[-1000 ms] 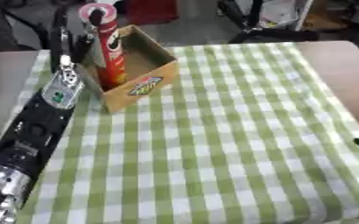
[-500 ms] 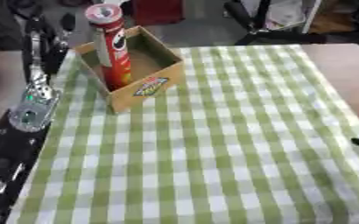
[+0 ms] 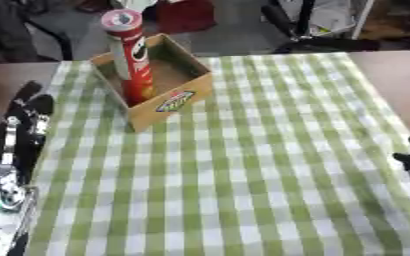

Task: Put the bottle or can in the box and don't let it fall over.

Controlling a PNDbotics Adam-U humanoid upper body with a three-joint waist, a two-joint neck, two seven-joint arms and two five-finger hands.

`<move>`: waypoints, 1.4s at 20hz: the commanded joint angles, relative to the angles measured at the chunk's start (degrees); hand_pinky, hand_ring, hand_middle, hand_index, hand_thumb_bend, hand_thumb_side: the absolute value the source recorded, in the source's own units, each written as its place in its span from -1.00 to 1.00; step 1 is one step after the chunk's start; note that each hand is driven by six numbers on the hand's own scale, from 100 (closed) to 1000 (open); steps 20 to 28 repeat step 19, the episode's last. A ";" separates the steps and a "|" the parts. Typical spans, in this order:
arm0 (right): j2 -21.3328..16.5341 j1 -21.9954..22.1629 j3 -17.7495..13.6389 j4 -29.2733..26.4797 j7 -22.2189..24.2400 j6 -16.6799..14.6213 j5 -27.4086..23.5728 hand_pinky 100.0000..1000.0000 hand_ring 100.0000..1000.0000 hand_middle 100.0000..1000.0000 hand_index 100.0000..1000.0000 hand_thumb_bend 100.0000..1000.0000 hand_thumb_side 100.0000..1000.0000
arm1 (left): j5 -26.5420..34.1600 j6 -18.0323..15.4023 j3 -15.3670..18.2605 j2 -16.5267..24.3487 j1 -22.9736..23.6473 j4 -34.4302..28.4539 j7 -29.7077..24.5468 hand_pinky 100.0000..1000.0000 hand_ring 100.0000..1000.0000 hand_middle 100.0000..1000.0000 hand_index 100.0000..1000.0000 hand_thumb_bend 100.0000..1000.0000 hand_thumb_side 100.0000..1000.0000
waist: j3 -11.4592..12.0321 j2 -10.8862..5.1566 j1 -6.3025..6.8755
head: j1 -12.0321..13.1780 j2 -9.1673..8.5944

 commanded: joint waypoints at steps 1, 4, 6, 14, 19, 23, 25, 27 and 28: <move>-1.05 -0.42 -0.37 -1.23 -0.13 0.06 0.02 0.98 0.69 1.00 0.86 -0.91 0.03 | -0.62 -0.38 0.96 -1.02 -0.10 -0.30 -1.37 0.70 0.75 0.72 0.90 -0.12 0.71 | 0.12 -0.93 -0.12 | -0.22 -0.06; -0.93 -0.25 -0.53 -1.19 -0.28 0.09 0.04 0.98 0.69 1.00 0.86 -0.91 0.03 | 0.09 -1.07 0.96 -1.65 -0.05 0.18 -2.42 0.70 0.74 0.70 0.88 -0.16 0.72 | 0.15 -1.07 -0.19 | -0.28 -0.22; -0.90 -0.23 -0.49 -1.20 -0.29 0.10 0.06 0.98 0.69 1.00 0.86 -0.91 0.03 | 0.84 -1.22 0.91 -1.91 0.08 0.57 -2.83 0.70 0.74 0.70 0.88 -0.17 0.72 | 0.25 -1.05 -0.20 | -0.39 -0.44; -0.90 -0.14 -0.55 -1.17 -0.32 0.04 0.00 0.98 0.69 1.00 0.86 -0.91 0.03 | 2.04 -1.42 0.53 -2.50 0.18 1.09 -3.47 0.70 0.73 0.69 0.86 -0.20 0.73 | 0.19 -0.95 -0.38 | -0.67 -0.14; -0.93 -0.12 -0.54 -1.11 -0.28 -0.03 0.00 0.98 0.69 1.00 0.86 -0.91 0.03 | 2.39 -1.61 0.55 -2.76 0.21 0.91 -3.62 0.70 0.73 0.69 0.86 -0.20 0.72 | 0.71 -0.99 -0.48 | -0.63 -0.29; -0.93 -0.12 -0.54 -1.11 -0.28 -0.03 0.00 0.98 0.69 1.00 0.86 -0.91 0.03 | 2.39 -1.61 0.55 -2.76 0.21 0.91 -3.62 0.70 0.73 0.69 0.86 -0.20 0.72 | 0.71 -0.99 -0.48 | -0.63 -0.29; -0.93 -0.12 -0.54 -1.11 -0.28 -0.03 0.00 0.98 0.69 1.00 0.86 -0.91 0.03 | 2.39 -1.61 0.55 -2.76 0.21 0.91 -3.62 0.70 0.73 0.69 0.86 -0.20 0.72 | 0.71 -0.99 -0.48 | -0.63 -0.29; -0.93 -0.12 -0.54 -1.11 -0.28 -0.03 0.00 0.98 0.69 1.00 0.86 -0.91 0.03 | 2.39 -1.61 0.55 -2.76 0.21 0.91 -3.62 0.70 0.73 0.69 0.86 -0.20 0.72 | 0.71 -0.99 -0.48 | -0.63 -0.29; -0.93 -0.12 -0.54 -1.11 -0.28 -0.03 0.00 0.98 0.69 1.00 0.86 -0.91 0.03 | 2.39 -1.61 0.55 -2.76 0.21 0.91 -3.62 0.70 0.73 0.69 0.86 -0.20 0.72 | 0.71 -0.99 -0.48 | -0.63 -0.29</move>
